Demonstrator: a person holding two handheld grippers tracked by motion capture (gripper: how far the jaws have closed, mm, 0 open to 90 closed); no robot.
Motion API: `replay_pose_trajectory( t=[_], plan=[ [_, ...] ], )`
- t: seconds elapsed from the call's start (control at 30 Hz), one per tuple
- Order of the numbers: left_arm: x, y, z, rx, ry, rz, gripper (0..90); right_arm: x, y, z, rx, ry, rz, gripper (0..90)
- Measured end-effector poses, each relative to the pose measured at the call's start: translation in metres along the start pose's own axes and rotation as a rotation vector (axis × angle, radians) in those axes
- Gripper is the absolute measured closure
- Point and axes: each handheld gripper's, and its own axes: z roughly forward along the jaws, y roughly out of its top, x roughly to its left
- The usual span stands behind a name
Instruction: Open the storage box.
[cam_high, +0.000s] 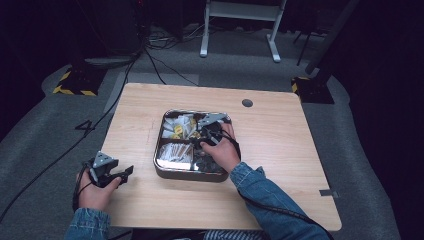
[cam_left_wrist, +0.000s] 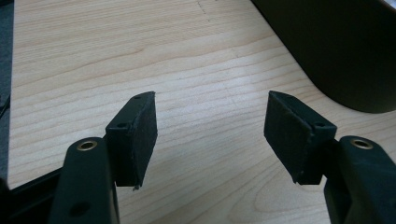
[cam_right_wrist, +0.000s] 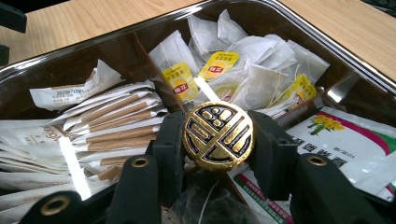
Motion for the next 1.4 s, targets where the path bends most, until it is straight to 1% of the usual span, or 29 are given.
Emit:
replay_pose_trajectory(
  t=[0.1, 0.17, 0.2, 0.23, 0.27, 0.33, 0.37, 0.4, 0.43, 0.5, 0.53, 0.57, 0.6, 0.7, 0.77, 0.8, 0.83, 0.87, 0.93, 0.97, 1.03, 1.1, 1.17, 1.23, 1.33, 1.4],
  plan=[
    [0.000, 0.000, 0.000, 0.001, -0.002, -0.001, 35.4, 0.000, 0.003, -0.004, -0.003, 0.001, 0.004, 59.0],
    [0.000, 0.000, 0.000, 0.001, -0.004, 0.000, 35.4, -0.001, 0.009, -0.012, -0.019, 0.005, 0.002, 59.0],
    [0.000, 0.000, 0.000, 0.001, -0.004, 0.000, 35.4, -0.001, 0.009, -0.012, -0.019, 0.005, 0.002, 59.0],
    [0.000, 0.001, 0.000, -0.001, -0.001, 0.002, 35.3, -0.002, 0.014, -0.020, -0.035, 0.005, 0.005, 59.0],
    [0.000, 0.001, 0.000, -0.001, -0.002, 0.002, 35.3, -0.002, 0.014, -0.020, -0.035, 0.005, 0.005, 59.0],
    [0.000, 0.002, 0.000, -0.003, 0.000, 0.001, 35.4, -0.003, 0.019, -0.027, -0.050, 0.003, 0.007, 59.0],
    [0.000, 0.002, 0.000, -0.006, 0.000, -0.002, 35.4, -0.004, 0.023, -0.034, -0.061, -0.003, 0.001, 59.0],
    [0.000, 0.003, 0.001, -0.007, -0.001, -0.002, 35.4, -0.004, 0.023, -0.034, -0.061, -0.003, 0.001, 59.0],
    [0.000, 0.003, 0.001, -0.010, 0.000, -0.007, 35.4, -0.005, 0.024, -0.037, -0.064, -0.007, -0.003, 59.0],
    [0.001, 0.005, 0.002, -0.005, -0.004, 0.001, 35.4, -0.006, 0.027, -0.045, -0.072, -0.016, -0.006, 59.0],
    [0.002, 0.006, 0.003, -0.012, -0.001, 0.001, 35.3, -0.008, 0.029, -0.052, -0.079, -0.024, -0.008, 59.0],
    [0.002, 0.006, 0.003, -0.012, -0.001, 0.001, 35.3, -0.008, 0.029, -0.052, -0.079, -0.024, -0.008, 59.0],
    [0.003, 0.007, 0.003, -0.011, -0.003, 0.002, 35.3, -0.009, 0.030, -0.056, -0.082, -0.028, -0.009, 59.0],
    [0.007, 0.008, 0.005, -0.007, 0.008, -0.002, 34.9, -0.013, 0.030, -0.069, -0.093, -0.041, -0.007, 59.0],
    [0.010, 0.008, 0.007, -0.002, 0.010, -0.013, 34.5, -0.016, 0.030, -0.076, -0.100, -0.048, -0.005, 59.0],
    [0.012, 0.008, 0.008, 0.003, 0.011, -0.008, 34.4, -0.017, 0.029, -0.080, -0.102, -0.051, -0.004, 59.0],
    [0.012, 0.008, 0.010, 0.005, 0.010, -0.017, 34.2, -0.020, 0.028, -0.087, -0.106, -0.060, -0.002, 59.0],
    [0.013, 0.009, 0.011, 0.009, 0.007, -0.015, 34.2, -0.020, 0.028, -0.087, -0.106, -0.060, -0.002, 59.0],
    [0.013, 0.010, 0.015, 0.020, -0.002, -0.020, 33.9, -0.023, 0.026, -0.095, -0.108, -0.069, 0.003, 59.0],
    [0.014, 0.010, 0.017, 0.034, -0.009, -0.019, 33.6, -0.025, 0.025, -0.098, -0.110, -0.075, 0.006, 59.0],
    [0.014, 0.012, 0.019, 0.046, -0.018, -0.016, 32.7, -0.028, 0.023, -0.106, -0.113, -0.085, 0.013, 59.0],
    [0.015, 0.013, 0.021, 0.056, -0.017, -0.010, 32.0, -0.034, 0.018, -0.116, -0.115, -0.101, 0.026, 59.0],
    [0.017, 0.013, 0.023, 0.058, -0.021, -0.022, 32.0, -0.036, 0.016, -0.120, -0.117, -0.107, 0.029, 59.0],
    [0.018, 0.013, 0.026, 0.073, -0.017, -0.020, 31.9, -0.041, 0.011, -0.127, -0.114, -0.118, 0.039, 59.0],
    [0.017, 0.013, 0.028, 0.073, -0.011, -0.012, 31.2, -0.049, 0.005, -0.137, -0.110, -0.136, 0.052, 59.0],
    [0.017, 0.013, 0.029, 0.072, -0.009, -0.004, 30.8, -0.056, 0.001, -0.145, -0.111, -0.149, 0.062, 59.0]
  ],
)
